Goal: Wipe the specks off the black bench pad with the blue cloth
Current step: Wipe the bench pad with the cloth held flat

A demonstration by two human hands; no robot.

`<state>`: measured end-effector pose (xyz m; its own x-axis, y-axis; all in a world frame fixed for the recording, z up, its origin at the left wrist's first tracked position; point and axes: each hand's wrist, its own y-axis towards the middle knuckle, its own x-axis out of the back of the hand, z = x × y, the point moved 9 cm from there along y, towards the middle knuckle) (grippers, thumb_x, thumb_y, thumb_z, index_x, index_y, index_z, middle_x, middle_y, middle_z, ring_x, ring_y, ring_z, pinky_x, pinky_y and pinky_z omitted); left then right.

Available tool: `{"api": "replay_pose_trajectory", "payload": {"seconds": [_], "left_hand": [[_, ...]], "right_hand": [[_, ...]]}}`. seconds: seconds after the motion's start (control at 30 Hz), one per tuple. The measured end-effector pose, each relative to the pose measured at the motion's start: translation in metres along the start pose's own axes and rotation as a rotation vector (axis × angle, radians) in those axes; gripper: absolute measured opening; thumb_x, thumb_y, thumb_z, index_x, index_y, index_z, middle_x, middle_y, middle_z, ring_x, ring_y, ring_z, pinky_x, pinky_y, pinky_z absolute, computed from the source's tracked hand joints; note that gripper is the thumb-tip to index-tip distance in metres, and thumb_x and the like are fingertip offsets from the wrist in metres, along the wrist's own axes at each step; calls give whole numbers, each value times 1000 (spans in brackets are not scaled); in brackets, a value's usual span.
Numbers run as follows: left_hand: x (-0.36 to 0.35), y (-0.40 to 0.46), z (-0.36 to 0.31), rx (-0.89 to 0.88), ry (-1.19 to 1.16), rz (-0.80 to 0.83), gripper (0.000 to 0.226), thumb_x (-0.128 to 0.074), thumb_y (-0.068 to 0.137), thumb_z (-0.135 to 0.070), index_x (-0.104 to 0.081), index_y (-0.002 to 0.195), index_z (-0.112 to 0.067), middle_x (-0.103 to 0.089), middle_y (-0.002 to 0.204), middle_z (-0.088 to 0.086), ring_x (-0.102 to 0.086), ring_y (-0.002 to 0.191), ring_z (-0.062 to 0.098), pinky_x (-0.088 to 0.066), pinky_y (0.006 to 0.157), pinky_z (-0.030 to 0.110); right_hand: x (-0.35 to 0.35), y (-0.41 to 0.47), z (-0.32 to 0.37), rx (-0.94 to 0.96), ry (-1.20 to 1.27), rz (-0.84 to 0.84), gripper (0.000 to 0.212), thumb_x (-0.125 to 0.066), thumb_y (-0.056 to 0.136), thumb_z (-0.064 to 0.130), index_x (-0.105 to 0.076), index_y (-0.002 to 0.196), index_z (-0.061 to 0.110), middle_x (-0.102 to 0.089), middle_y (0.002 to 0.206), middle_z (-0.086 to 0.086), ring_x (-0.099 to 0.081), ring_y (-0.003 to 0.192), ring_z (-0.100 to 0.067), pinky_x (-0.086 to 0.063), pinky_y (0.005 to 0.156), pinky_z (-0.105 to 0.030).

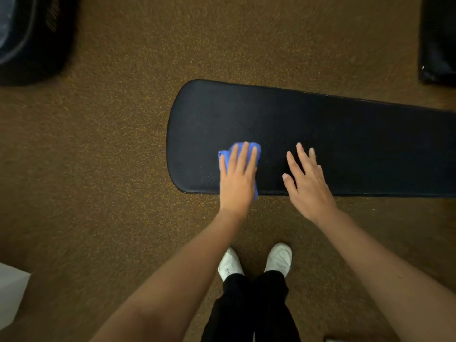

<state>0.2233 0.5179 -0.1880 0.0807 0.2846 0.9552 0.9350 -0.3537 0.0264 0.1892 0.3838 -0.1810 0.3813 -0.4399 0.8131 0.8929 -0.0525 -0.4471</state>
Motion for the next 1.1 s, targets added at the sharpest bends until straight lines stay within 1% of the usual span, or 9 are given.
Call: {"api": "replay_pose_trajectory", "payload": {"seconds": [0.13,0.27,0.43,0.53,0.67,0.73,0.83,0.93,1.1], "left_hand": [[0,-12,4,36,27,-9,68,-67,80,-11,-37,140,-10,-39,145,13,-31,135,33,-22,107,57],[12,-8,47,277,39,-99,45,-40,92,-20,-44,136,-11,-45,141,11,-39,131,32,-26,103,62],[5,-9,21,364,1,-116,51,-33,86,-14,-43,136,-8,-45,140,14,-40,130,34,-28,102,60],[-10,-10,-18,290,11,-88,58,-47,84,-13,-33,140,-10,-40,144,11,-35,133,32,-25,105,59],[-23,-15,-44,232,57,-8,83,-72,73,-16,-27,143,-14,-36,147,8,-31,136,30,-22,108,55],[-17,-17,-32,226,73,-24,70,-59,80,-15,-28,142,-14,-37,147,9,-32,135,30,-25,105,58],[0,-22,28,464,31,-101,52,-35,86,-19,-41,137,-11,-46,140,14,-41,129,35,-28,98,66],[12,-17,64,590,0,-165,45,-35,93,-19,-44,135,-7,-46,138,17,-39,130,39,-24,100,67],[9,8,58,660,-32,-131,45,-37,97,-11,-34,141,-5,-33,146,18,-25,137,38,-10,108,61]], "right_hand": [[3,-5,-13,-37,-42,11,56,-34,99,32,-12,149,19,10,157,0,16,142,-23,-2,114,-45],[1,-5,-16,-16,-60,35,56,-31,100,34,-9,149,21,11,157,0,17,142,-24,-2,114,-47],[-5,-4,-16,-6,-65,52,57,-31,100,34,-5,149,23,12,157,0,17,142,-24,-1,114,-48],[-3,-5,-21,-12,-38,26,57,-31,100,32,-5,149,22,12,157,0,17,142,-23,1,114,-44],[-3,-8,-25,11,-44,31,57,-32,100,30,-4,149,21,13,157,-1,18,142,-21,2,114,-41],[-3,-8,-25,22,-45,37,58,-32,100,31,-4,149,21,14,157,-1,18,142,-22,2,114,-41],[-3,-8,-24,26,-51,50,58,-30,100,33,-2,149,22,15,157,-1,19,142,-23,3,114,-41],[-2,-8,-23,38,-49,51,58,-30,100,34,-2,149,23,15,157,-2,19,141,-23,2,114,-42],[1,-10,-26,58,-28,66,58,-29,100,35,1,149,24,17,156,0,19,141,-21,1,115,-41]]}}
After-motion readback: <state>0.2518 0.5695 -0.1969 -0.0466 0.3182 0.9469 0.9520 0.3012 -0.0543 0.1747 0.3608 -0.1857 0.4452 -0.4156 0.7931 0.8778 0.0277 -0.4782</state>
